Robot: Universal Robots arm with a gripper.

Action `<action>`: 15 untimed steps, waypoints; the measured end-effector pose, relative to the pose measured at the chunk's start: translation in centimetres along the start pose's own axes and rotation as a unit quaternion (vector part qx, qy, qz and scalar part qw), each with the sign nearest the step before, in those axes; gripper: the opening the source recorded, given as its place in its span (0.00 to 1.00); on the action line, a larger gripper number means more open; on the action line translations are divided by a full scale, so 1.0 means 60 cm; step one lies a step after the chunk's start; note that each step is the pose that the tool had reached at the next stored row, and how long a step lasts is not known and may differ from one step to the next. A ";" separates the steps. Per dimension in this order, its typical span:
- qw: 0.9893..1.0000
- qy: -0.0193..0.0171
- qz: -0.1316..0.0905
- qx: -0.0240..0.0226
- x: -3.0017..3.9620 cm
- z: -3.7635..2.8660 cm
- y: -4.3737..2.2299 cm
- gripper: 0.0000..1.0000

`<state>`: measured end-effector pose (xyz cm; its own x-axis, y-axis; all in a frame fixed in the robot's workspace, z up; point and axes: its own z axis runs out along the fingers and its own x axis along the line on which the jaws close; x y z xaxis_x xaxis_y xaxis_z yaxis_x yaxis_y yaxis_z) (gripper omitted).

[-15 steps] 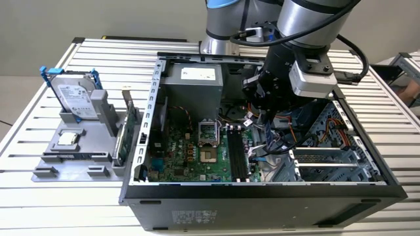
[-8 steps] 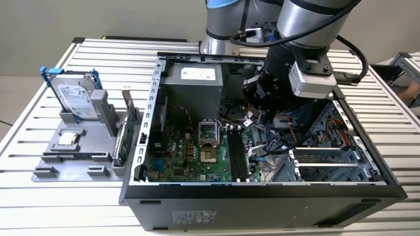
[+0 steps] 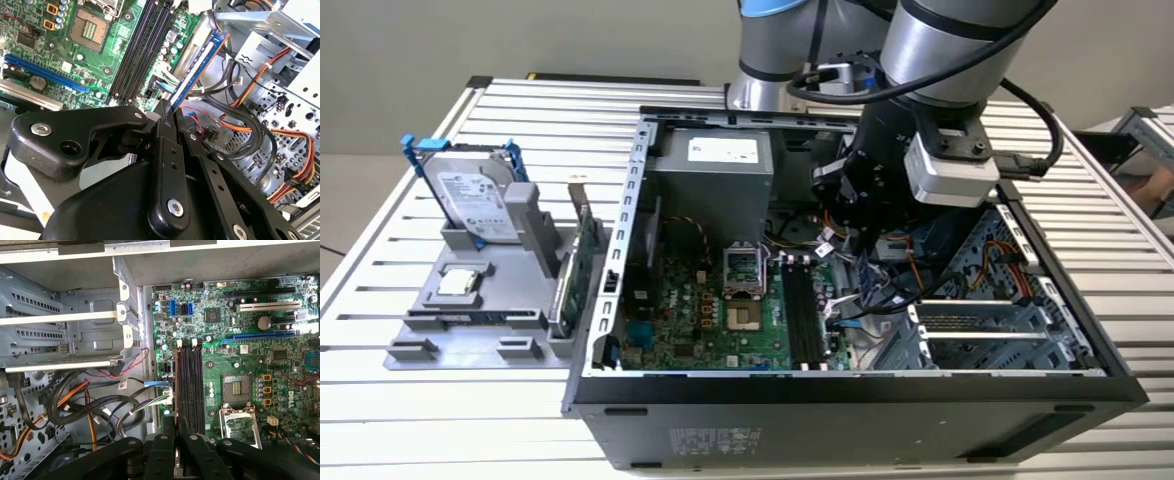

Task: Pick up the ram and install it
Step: 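Insert the ram into the slot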

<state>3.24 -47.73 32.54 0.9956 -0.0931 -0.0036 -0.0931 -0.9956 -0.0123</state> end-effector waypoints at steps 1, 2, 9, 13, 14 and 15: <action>1.000 0.000 0.000 0.000 0.000 0.000 0.000 0.00; 1.000 0.000 0.000 0.000 0.000 0.000 0.000 0.00; 1.000 0.000 -0.005 0.001 0.000 0.003 0.000 0.00; 1.000 0.000 -0.007 0.001 -0.001 0.008 0.000 0.00; 1.000 0.000 -0.007 0.001 -0.001 0.010 0.000 0.00; 1.000 0.000 -0.008 0.001 -0.001 0.012 0.000 0.00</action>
<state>3.16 -47.73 31.84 0.9969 -0.0780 -0.0037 -0.0780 -0.9969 -0.0138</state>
